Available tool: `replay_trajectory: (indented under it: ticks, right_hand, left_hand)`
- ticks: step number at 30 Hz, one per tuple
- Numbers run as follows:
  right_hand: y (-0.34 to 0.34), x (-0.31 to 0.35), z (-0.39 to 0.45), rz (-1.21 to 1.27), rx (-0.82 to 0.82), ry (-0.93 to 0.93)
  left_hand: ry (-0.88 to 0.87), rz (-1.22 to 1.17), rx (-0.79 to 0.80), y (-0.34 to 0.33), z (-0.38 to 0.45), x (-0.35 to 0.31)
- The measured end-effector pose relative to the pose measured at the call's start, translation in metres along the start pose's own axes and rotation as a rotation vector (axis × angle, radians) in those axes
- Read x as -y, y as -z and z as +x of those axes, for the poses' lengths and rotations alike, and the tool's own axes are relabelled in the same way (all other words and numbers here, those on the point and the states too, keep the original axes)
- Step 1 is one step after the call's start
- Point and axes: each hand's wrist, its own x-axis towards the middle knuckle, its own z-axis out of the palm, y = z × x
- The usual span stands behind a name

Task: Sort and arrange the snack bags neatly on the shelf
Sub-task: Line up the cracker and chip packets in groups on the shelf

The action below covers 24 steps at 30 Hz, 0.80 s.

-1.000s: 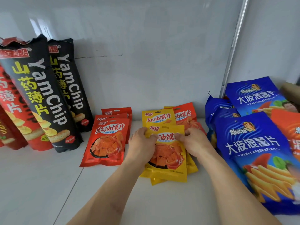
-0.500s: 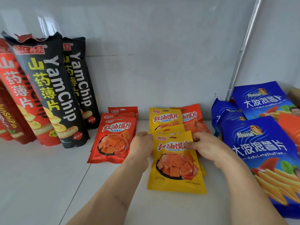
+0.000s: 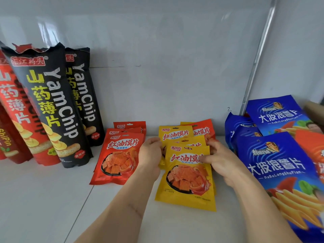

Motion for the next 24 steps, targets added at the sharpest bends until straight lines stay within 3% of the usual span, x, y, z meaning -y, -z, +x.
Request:
replay_trajectory:
  ticks: [5,10,24]
  right_hand:
    - [-0.008,0.0,0.001,-0.121,-0.009,0.018]
    - [-0.01,-0.001,0.002,-0.126,-0.03,0.008]
    - [-0.022,0.002,0.008,-0.111,-0.087,0.084]
  left_hand:
    - [0.03,0.138,0.042,-0.009,0.002,-0.009]
    - [0.159,0.066,0.092,-0.012,0.007,-0.016]
    - [0.113,-0.132,0.366,0.003,0.01,-0.001]
